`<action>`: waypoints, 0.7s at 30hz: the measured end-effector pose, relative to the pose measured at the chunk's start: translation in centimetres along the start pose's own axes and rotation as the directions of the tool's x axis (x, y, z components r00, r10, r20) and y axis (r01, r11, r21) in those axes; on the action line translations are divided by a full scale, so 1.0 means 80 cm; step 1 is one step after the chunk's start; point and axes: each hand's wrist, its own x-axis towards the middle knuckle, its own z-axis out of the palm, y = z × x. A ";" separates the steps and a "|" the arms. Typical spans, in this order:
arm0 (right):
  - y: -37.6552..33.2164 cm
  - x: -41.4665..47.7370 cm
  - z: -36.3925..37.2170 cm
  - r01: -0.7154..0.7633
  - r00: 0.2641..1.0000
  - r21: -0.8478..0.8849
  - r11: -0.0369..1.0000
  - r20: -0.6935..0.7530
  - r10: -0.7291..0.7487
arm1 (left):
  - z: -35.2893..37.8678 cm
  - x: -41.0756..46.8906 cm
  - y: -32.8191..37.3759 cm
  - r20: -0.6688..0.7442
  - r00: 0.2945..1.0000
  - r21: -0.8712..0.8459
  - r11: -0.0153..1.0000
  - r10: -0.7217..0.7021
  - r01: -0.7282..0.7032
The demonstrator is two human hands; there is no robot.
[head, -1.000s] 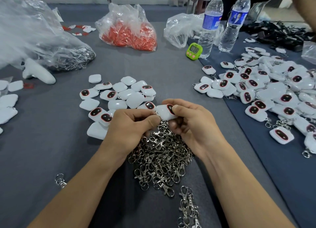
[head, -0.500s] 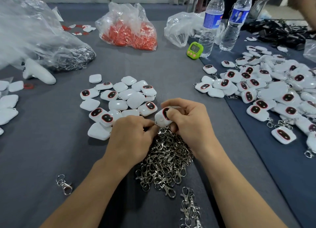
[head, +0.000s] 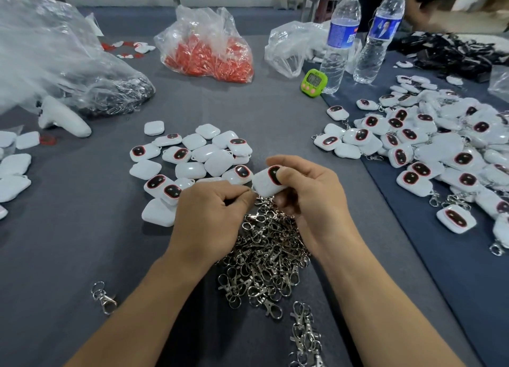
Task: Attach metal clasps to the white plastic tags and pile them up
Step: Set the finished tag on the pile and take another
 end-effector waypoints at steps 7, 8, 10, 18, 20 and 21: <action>0.014 0.000 0.004 0.191 0.980 -0.431 0.882 0.025 -0.200 | 0.001 -0.008 0.003 0.039 0.992 0.410 0.903 0.121 -0.126; 0.011 0.001 0.003 0.162 0.985 -0.371 0.914 0.000 -0.175 | 0.001 -0.007 0.004 0.029 0.994 0.358 0.927 0.108 -0.111; 0.003 0.003 0.001 0.074 0.996 -0.175 0.982 -0.039 -0.082 | 0.004 -0.002 0.002 0.022 1.000 0.170 0.985 0.018 -0.021; -0.002 0.000 0.004 -0.125 0.992 0.200 0.972 0.003 0.127 | 0.006 0.009 0.009 0.192 0.954 -0.434 0.852 -0.229 0.292; 0.000 0.000 0.003 -0.105 0.994 0.166 0.981 -0.004 0.107 | 0.004 0.006 0.008 0.105 0.983 -0.293 0.940 -0.151 0.176; 0.001 0.001 0.002 -0.078 0.997 0.125 0.989 -0.011 0.080 | 0.004 0.004 0.007 0.052 0.995 -0.172 0.981 -0.084 0.092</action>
